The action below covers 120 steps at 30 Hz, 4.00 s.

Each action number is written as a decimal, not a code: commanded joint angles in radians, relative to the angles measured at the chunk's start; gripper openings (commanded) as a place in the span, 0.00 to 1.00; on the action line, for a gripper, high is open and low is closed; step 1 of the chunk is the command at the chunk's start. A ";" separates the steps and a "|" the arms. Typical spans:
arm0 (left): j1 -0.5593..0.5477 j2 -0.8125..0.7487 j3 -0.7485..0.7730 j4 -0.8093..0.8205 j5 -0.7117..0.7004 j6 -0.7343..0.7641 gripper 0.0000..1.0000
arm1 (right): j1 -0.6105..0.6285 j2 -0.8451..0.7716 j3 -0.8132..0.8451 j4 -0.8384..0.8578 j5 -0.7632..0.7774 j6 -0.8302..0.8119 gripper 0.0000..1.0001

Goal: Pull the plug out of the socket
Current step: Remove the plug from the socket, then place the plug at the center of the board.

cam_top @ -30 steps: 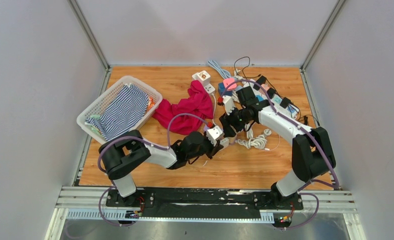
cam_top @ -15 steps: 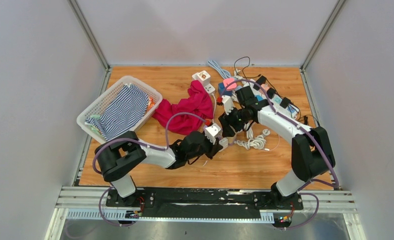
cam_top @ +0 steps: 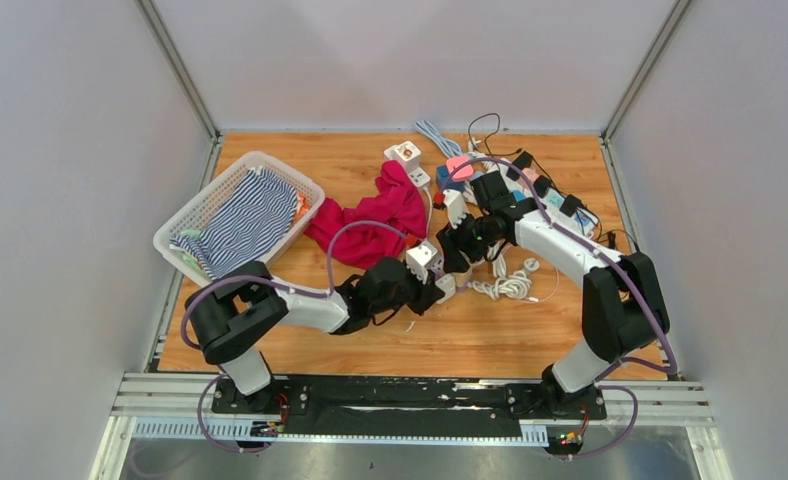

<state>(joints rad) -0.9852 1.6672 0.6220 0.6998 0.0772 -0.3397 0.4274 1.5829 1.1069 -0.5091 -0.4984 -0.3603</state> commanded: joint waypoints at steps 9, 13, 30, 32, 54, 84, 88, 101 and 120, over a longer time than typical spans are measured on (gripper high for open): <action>-0.062 -0.047 0.039 -0.124 -0.156 0.079 0.00 | 0.008 0.063 -0.019 -0.086 0.052 -0.041 0.17; -0.021 -0.073 0.044 -0.122 -0.036 -0.077 0.00 | 0.008 0.060 -0.019 -0.087 0.051 -0.043 0.17; -0.086 -0.082 0.056 -0.134 -0.096 -0.002 0.00 | 0.008 0.061 -0.021 -0.086 0.060 -0.046 0.17; -0.095 -0.094 0.050 -0.135 -0.141 0.041 0.00 | 0.007 0.061 -0.021 -0.088 0.061 -0.046 0.17; -0.137 -0.465 -0.243 -0.136 0.004 0.153 0.00 | -0.010 -0.087 -0.004 -0.134 -0.032 -0.081 1.00; -0.147 -0.436 -0.146 -0.135 0.228 0.266 0.00 | 0.036 -0.362 -0.194 -0.480 -0.709 -0.868 0.90; -0.153 -0.411 -0.107 -0.135 0.222 0.257 0.00 | 0.088 -0.329 -0.198 -0.409 -0.654 -0.792 0.82; -0.155 -0.432 -0.116 -0.135 0.109 0.228 0.00 | 0.114 -0.327 -0.186 -0.393 -0.626 -0.756 0.35; -0.153 -0.698 -0.322 -0.134 -0.258 0.301 1.00 | 0.014 -0.332 -0.022 -0.620 -0.401 -0.784 0.00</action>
<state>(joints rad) -1.1404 1.0332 0.3702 0.5480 0.0326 -0.1043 0.5064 1.2602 1.0069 -1.0142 -1.0100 -1.1458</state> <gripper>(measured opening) 0.987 0.209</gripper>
